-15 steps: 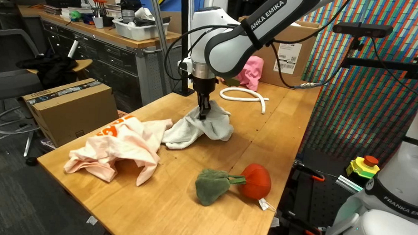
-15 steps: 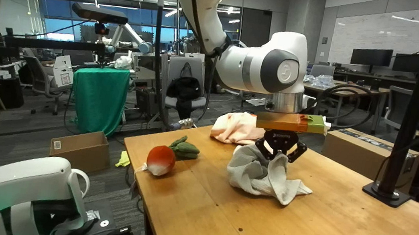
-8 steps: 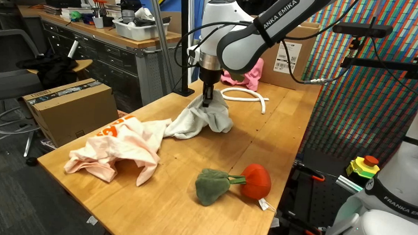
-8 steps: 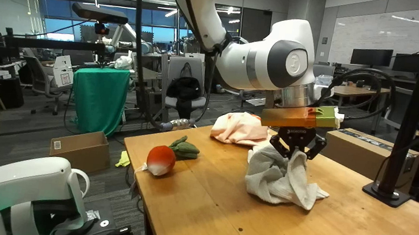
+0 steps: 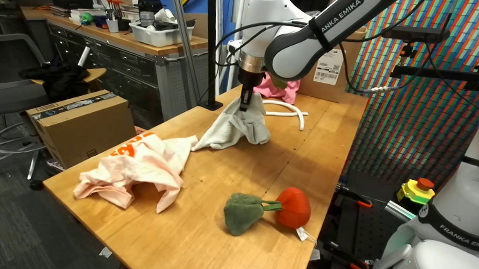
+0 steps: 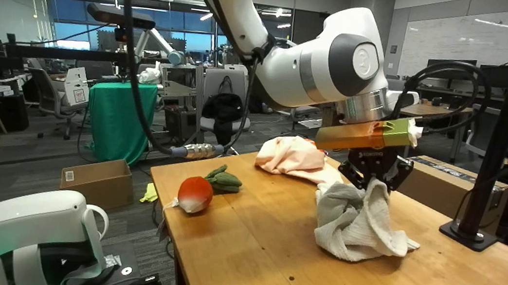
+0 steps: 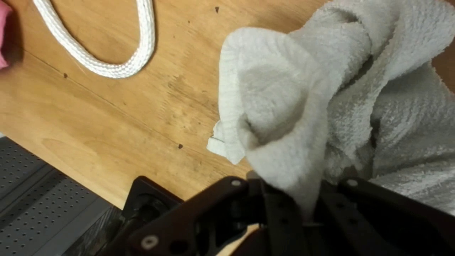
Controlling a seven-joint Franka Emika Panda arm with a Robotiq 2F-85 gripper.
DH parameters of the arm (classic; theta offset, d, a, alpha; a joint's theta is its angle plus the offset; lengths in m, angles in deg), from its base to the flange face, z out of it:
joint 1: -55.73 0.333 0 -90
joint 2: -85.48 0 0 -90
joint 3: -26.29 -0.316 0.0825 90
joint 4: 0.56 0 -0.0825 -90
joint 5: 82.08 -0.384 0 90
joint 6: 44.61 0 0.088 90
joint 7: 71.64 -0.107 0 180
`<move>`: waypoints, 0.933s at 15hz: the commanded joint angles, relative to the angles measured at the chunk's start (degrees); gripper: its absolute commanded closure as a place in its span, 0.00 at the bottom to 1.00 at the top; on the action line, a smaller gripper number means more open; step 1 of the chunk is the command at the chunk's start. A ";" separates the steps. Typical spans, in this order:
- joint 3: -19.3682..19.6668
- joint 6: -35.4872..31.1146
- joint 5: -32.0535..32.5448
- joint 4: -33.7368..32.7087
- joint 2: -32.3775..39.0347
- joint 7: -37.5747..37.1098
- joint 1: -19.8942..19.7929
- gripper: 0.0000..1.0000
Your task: Separate the objects on the table.
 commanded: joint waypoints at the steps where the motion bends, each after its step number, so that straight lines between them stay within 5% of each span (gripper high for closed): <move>1: 0.88 -2.73 3.12 4.40 -4.93 -5.27 -0.10 0.96; 6: 1.23 -4.38 4.73 8.47 -9.80 -9.74 -0.82 0.96; 14: 0.47 -4.25 -3.04 14.07 -16.43 -4.74 -1.01 0.96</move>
